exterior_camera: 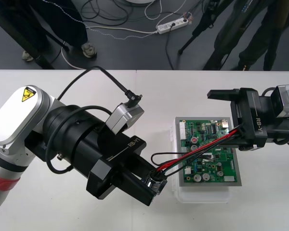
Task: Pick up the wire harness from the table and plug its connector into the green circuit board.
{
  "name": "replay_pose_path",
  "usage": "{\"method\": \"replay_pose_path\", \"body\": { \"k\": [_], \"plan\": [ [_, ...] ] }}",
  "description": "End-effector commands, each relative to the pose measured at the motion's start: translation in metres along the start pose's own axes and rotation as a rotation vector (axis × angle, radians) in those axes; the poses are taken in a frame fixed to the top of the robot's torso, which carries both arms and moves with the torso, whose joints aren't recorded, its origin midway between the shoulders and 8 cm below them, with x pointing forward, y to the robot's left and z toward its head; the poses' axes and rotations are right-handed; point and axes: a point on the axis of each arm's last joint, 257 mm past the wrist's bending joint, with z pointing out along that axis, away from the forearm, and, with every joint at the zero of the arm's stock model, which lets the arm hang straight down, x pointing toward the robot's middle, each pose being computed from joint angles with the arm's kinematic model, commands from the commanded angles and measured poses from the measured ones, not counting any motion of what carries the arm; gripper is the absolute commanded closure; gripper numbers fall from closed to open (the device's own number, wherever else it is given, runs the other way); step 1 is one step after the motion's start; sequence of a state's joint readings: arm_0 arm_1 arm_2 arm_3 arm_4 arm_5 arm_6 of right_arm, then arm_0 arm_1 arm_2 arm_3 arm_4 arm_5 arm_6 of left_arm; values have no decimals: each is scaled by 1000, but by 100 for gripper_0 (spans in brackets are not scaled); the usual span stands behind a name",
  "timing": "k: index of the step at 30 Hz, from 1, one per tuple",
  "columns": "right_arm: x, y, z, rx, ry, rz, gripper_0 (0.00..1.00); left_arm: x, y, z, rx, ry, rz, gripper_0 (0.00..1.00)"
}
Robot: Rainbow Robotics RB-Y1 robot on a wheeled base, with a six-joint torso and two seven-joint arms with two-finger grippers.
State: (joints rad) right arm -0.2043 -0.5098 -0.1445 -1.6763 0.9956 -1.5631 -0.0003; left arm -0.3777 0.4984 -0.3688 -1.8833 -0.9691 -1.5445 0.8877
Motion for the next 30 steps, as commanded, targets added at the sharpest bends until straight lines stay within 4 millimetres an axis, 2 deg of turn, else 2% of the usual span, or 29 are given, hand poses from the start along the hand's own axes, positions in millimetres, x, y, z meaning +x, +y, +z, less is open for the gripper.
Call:
{"method": "replay_pose_path", "body": {
  "k": [1,6,30],
  "plan": [
    [-15,-7,-4,-1,-9,5,0,0,-12,15,85,-11,-93,100],
    [-15,-7,-4,-3,-11,6,0,2,-13,20,145,-47,-160,100],
    [-17,-7,-7,-5,-6,-7,0,-5,-24,24,207,-78,-181,100]
  ]
}}
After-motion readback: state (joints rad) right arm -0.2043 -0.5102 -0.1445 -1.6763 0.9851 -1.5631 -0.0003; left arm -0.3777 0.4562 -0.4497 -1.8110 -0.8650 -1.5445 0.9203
